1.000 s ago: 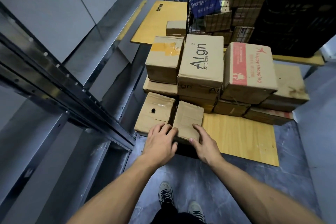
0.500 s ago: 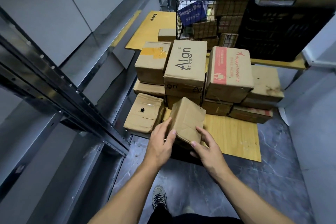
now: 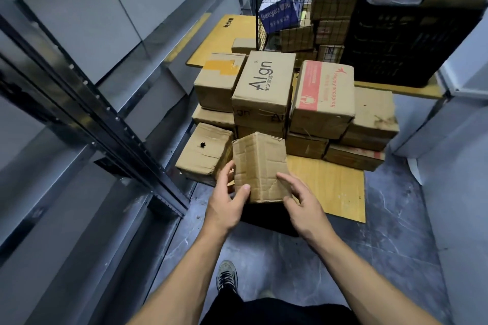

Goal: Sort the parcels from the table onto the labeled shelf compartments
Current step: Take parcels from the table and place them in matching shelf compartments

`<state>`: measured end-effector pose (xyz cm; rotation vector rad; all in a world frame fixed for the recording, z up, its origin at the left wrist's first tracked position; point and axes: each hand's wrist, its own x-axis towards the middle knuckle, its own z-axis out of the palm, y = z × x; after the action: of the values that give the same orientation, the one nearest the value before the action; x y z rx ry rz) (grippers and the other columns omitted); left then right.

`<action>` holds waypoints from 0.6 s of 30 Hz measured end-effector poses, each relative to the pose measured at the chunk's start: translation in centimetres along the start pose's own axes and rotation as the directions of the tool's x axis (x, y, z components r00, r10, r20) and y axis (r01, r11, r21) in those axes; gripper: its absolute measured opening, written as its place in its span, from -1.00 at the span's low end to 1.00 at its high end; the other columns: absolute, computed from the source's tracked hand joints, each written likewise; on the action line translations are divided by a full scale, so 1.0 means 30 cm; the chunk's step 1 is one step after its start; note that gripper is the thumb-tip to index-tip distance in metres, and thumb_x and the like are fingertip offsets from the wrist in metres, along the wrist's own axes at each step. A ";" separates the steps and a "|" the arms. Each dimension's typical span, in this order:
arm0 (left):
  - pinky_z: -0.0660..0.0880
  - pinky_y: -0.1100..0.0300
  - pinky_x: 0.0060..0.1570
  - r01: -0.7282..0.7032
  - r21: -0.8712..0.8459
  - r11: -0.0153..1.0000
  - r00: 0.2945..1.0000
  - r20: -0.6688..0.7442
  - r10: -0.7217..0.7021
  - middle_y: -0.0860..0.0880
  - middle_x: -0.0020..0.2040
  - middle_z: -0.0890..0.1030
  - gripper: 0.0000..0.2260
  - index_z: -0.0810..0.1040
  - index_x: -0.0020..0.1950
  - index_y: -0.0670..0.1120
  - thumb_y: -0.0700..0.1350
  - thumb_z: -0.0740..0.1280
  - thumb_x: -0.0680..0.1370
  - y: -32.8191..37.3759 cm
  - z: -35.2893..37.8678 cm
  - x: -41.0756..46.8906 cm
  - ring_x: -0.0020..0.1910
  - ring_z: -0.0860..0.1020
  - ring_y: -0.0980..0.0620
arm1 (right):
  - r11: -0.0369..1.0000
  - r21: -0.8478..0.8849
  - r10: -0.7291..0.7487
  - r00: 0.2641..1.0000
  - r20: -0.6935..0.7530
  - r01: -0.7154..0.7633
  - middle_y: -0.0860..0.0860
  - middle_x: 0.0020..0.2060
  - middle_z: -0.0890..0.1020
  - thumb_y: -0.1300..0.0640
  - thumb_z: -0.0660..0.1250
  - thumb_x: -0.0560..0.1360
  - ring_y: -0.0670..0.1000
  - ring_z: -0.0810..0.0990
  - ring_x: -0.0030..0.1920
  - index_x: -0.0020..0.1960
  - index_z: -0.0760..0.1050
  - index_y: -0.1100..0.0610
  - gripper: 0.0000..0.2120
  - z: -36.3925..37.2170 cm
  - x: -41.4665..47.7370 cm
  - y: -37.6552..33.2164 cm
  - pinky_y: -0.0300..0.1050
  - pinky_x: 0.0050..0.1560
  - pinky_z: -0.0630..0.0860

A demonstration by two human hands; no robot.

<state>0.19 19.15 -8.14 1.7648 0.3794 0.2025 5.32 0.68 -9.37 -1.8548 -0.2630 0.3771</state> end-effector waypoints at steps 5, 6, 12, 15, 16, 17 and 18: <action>0.45 0.45 0.03 -0.025 0.061 0.998 0.998 -0.059 0.029 0.23 0.23 0.47 -0.34 0.24 0.49 0.14 0.02 0.41 0.43 0.009 0.021 -0.050 0.10 0.51 0.36 | 0.974 0.223 0.016 0.997 0.071 -0.032 -0.13 0.28 0.57 -0.11 0.37 0.49 -0.13 0.53 0.31 0.29 0.48 -0.24 -0.64 0.006 -0.016 -0.058 -0.19 0.24 0.47; 0.47 0.39 0.06 -0.024 0.051 0.998 0.998 -0.064 0.027 0.21 0.23 0.47 -0.40 0.29 0.45 0.18 0.02 0.39 0.43 0.016 0.024 -0.059 0.10 0.52 0.34 | 0.959 0.279 0.034 0.995 0.098 -0.060 -0.12 0.24 0.60 -0.15 0.40 0.46 -0.11 0.58 0.26 0.31 0.43 -0.25 -0.56 0.008 -0.019 -0.059 -0.11 0.22 0.53; 0.39 0.44 0.13 -0.099 0.138 0.985 0.992 -0.066 0.109 0.13 0.25 0.48 -0.70 0.45 0.30 0.23 -0.01 0.27 0.58 0.050 0.017 -0.088 0.20 0.49 0.23 | 0.902 0.423 0.076 0.996 0.042 -0.087 0.03 0.14 0.68 0.09 0.46 0.52 0.02 0.66 0.17 0.35 0.40 -0.13 -0.54 0.004 -0.027 -0.019 0.19 0.28 0.54; 0.43 0.27 0.17 -0.029 0.193 0.981 0.986 -0.156 0.060 0.08 0.25 0.41 -0.63 0.41 0.34 0.21 -0.09 0.34 0.58 0.030 0.018 -0.098 0.21 0.47 0.12 | 0.824 0.552 0.083 0.991 0.101 -0.126 0.10 0.15 0.68 -0.01 0.51 0.42 0.15 0.65 0.19 0.38 0.39 -0.09 -0.42 -0.005 -0.031 -0.019 0.27 0.29 0.50; 0.41 0.22 0.19 -0.001 0.195 0.981 0.984 -0.177 0.036 0.07 0.27 0.39 -0.59 0.39 0.38 0.19 -0.08 0.36 0.57 0.024 0.015 -0.104 0.23 0.45 0.12 | 0.811 0.570 0.077 0.990 0.121 -0.132 0.12 0.15 0.68 -0.05 0.52 0.38 0.16 0.65 0.19 0.38 0.38 -0.10 -0.38 -0.007 -0.032 -0.022 0.28 0.28 0.50; 0.42 0.21 0.18 0.014 0.169 0.986 0.983 -0.181 0.017 0.08 0.28 0.39 -0.56 0.37 0.41 0.19 -0.05 0.37 0.57 0.020 0.012 -0.112 0.23 0.44 0.15 | 0.800 0.583 0.072 0.987 0.141 -0.142 0.13 0.15 0.68 -0.06 0.52 0.36 0.16 0.65 0.18 0.38 0.38 -0.10 -0.37 -0.008 -0.031 -0.023 0.27 0.27 0.51; 0.45 0.24 0.14 0.020 0.117 0.993 0.986 -0.168 0.000 0.12 0.29 0.42 -0.55 0.36 0.41 0.20 -0.01 0.37 0.55 0.020 0.009 -0.120 0.22 0.46 0.20 | 0.788 0.595 0.069 0.984 0.164 -0.155 0.14 0.14 0.68 -0.06 0.53 0.35 0.16 0.66 0.17 0.37 0.38 -0.10 -0.36 -0.006 -0.031 -0.023 0.26 0.25 0.53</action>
<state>-2.97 17.50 -7.36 1.8680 0.5315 0.3290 4.54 0.40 -8.56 -1.2073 -0.1001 0.5947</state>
